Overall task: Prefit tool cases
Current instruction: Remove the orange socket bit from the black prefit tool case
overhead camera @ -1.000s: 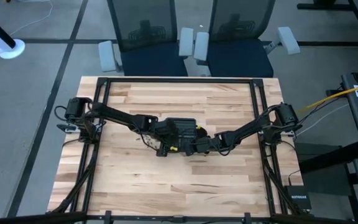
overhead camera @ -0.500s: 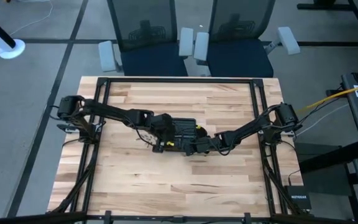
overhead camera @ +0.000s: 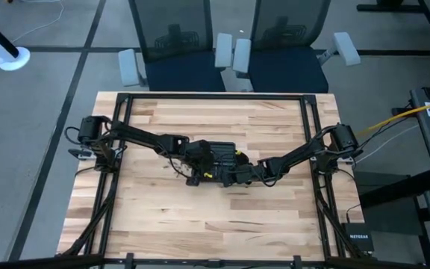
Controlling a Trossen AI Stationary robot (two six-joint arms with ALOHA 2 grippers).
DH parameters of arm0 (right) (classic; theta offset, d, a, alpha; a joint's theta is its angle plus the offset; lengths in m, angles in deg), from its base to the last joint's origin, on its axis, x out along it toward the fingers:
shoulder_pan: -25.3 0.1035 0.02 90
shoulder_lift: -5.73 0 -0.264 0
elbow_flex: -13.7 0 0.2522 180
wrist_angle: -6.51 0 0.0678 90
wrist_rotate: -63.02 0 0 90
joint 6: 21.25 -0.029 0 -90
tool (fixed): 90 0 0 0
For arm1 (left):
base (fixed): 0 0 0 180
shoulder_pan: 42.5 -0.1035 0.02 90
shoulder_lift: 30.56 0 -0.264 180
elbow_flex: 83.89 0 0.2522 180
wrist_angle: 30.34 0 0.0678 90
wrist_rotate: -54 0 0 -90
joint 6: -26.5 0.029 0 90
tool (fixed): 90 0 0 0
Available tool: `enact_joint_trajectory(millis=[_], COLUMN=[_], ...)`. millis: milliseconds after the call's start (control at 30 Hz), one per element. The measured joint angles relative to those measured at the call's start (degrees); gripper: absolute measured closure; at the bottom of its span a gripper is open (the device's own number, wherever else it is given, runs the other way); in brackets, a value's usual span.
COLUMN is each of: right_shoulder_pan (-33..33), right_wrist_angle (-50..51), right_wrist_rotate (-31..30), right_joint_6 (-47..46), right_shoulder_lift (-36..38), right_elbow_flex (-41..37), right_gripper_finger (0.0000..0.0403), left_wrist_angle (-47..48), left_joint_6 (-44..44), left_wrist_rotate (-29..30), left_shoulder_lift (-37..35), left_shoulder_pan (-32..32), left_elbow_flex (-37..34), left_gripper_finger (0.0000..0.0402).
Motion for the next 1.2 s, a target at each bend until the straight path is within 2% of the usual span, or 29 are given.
enact_joint_trajectory(millis=[433,533,700,800,967,1200], right_shoulder_pan=[0.02,0.02,0.02,0.02,0.02,-0.12], right_wrist_angle=[-0.32,-0.41,-0.39,-0.39,-0.99,-1.97], right_wrist_rotate=[-0.22,-0.38,-0.49,-0.50,-0.60,-1.14], right_joint_6=[0.15,0.15,0.17,0.13,0.04,-0.26], right_shoulder_lift=[-0.04,-0.09,-0.09,-0.09,-0.13,-0.15], right_elbow_flex=[-0.04,-0.04,-0.04,-0.04,0.05,0.20], right_gripper_finger=[0.0403,0.0403,0.0403,0.0403,0.0403,0.0403], left_wrist_angle=[-1.21,-1.65,-2.13,-1.92,0.90,8.69], left_joint_6=[-2.92,-2.80,-2.78,-4.90,-5.02,-0.79], left_wrist_rotate=[0.06,0.16,0.32,1.51,3.89,6.52], left_shoulder_lift=[3.30,4.03,4.50,4.10,0.90,-5.04], left_shoulder_pan=[0.07,0.28,1.40,1.62,1.46,1.22], left_elbow_flex=[-0.02,0.02,0.07,0.07,-0.13,0.00], left_gripper_finger=[0.0280,0.0304,0.0381,0.0393,0.0398,0.0400])
